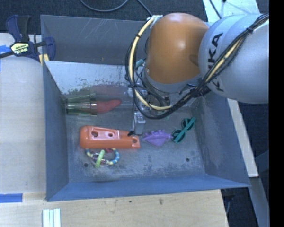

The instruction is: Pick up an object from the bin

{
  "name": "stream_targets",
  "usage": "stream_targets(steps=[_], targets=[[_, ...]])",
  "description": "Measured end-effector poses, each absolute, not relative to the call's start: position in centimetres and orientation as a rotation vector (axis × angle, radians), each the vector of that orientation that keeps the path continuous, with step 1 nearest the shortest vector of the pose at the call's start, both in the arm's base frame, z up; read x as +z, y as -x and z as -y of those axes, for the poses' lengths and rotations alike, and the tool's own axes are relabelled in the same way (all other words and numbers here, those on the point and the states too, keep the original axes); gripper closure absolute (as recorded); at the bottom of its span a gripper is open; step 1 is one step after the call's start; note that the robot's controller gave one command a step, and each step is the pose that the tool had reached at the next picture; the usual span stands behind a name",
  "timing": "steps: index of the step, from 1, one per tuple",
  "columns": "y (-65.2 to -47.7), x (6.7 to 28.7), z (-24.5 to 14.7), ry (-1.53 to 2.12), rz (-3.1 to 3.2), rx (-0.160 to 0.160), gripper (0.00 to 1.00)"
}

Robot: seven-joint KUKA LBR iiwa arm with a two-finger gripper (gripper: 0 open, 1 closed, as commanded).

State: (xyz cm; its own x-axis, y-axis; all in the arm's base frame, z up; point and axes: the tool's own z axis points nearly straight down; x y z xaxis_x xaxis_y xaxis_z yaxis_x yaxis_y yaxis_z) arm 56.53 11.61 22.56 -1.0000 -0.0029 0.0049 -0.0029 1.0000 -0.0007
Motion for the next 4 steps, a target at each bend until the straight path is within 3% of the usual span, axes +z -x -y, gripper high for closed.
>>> stream_targets(steps=[1, 2, 3, 4], targets=[[-56.7, 23.1, -11.6, 0.000, 3.145, -0.002, 0.00], [-55.3, 19.7, -11.9, 0.114, 3.147, -0.002, 0.00], [-54.8, 14.5, -12.6, 0.040, 3.148, -0.002, 0.00], [-54.9, 7.3, -12.4, -0.099, 3.155, -0.003, 1.00]])
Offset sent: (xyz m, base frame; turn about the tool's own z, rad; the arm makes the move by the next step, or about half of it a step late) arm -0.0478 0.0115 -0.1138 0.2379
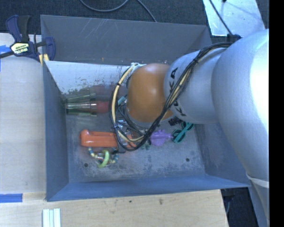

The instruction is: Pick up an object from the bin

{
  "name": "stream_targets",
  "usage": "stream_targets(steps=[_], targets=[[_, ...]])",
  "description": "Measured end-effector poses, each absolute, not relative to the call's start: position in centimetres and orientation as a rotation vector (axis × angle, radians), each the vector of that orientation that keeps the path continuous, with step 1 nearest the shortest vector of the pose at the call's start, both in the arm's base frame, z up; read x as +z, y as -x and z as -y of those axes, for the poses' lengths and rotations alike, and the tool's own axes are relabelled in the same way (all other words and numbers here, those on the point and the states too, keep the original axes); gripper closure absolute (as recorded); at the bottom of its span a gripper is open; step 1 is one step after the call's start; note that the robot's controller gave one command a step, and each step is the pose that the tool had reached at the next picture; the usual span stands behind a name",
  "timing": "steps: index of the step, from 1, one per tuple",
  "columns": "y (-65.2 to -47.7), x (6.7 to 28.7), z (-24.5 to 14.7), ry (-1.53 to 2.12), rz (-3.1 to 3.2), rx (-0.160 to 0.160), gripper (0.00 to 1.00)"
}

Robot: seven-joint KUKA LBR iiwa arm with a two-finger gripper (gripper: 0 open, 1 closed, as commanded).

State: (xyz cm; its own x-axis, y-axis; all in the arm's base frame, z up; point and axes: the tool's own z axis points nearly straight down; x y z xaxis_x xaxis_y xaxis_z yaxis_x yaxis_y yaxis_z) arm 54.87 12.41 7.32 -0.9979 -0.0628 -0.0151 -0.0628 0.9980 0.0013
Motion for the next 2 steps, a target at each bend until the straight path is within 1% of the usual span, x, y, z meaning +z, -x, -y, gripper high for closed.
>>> stream_targets(steps=[1, 2], targets=[[-54.9, 7.3, -12.4, 0.098, -3.125, 0.003, 1.00], [-55.1, 18.1, -10.7, 0.095, -3.123, 0.003, 1.00]])
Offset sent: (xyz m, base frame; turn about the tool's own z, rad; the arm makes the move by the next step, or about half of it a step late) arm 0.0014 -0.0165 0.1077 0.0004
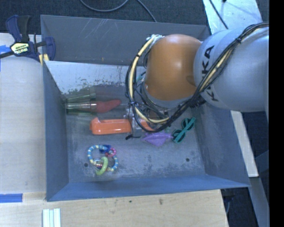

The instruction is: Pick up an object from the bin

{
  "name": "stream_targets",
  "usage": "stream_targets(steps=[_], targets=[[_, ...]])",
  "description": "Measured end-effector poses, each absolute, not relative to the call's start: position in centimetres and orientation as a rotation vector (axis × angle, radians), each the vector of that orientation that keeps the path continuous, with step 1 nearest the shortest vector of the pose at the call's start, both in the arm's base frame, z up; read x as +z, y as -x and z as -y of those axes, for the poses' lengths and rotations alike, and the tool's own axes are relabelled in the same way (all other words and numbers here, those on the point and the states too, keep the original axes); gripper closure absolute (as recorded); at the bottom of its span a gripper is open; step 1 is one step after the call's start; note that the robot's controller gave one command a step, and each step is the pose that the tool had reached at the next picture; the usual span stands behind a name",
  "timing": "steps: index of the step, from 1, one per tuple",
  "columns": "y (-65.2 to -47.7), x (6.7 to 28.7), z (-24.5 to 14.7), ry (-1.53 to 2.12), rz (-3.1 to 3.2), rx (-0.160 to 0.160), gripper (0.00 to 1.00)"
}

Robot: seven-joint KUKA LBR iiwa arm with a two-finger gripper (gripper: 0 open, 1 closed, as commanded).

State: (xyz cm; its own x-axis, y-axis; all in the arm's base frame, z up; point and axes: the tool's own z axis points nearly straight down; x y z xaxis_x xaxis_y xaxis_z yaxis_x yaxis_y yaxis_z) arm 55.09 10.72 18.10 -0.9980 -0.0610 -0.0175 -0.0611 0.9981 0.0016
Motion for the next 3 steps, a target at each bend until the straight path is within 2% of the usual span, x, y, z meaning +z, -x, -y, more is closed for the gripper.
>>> stream_targets(steps=[1, 2, 3], targets=[[-55.1, 18.1, -10.7, 0.095, -3.123, 0.003, 1.00], [-54.9, 21.4, -10.9, 0.109, -3.131, 0.001, 1.00], [-55.7, 27.7, -14.3, 0.209, -3.114, 0.003, 1.00]])
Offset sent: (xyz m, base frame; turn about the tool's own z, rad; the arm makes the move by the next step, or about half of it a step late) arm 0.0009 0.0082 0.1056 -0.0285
